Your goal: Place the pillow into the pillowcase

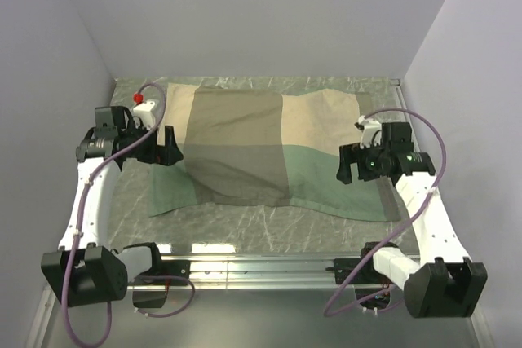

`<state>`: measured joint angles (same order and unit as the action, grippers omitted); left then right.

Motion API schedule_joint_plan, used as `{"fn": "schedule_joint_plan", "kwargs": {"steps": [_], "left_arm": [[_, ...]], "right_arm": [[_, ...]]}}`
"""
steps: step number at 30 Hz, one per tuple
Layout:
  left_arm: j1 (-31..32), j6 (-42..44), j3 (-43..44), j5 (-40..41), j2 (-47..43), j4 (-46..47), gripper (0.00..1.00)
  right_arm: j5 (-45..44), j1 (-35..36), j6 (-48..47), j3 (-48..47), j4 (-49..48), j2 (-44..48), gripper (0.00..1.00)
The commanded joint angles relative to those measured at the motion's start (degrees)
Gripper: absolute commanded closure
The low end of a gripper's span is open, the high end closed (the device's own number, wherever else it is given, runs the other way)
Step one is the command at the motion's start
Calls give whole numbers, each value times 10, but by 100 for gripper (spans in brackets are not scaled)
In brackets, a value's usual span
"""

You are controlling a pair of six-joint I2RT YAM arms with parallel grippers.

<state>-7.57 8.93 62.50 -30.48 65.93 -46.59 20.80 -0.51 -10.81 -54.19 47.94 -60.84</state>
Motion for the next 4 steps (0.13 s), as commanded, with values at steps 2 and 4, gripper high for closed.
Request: {"fn": "schedule_joint_plan", "kwargs": {"steps": [2, 4], "left_arm": [[-1, 25, -13, 21, -20, 24, 1], [-1, 22, -17, 31, -22, 33, 1]], "right_arm": [[-19, 2, 8, 12, -32, 55, 0], [-18, 2, 12, 17, -29, 71, 0]]}}
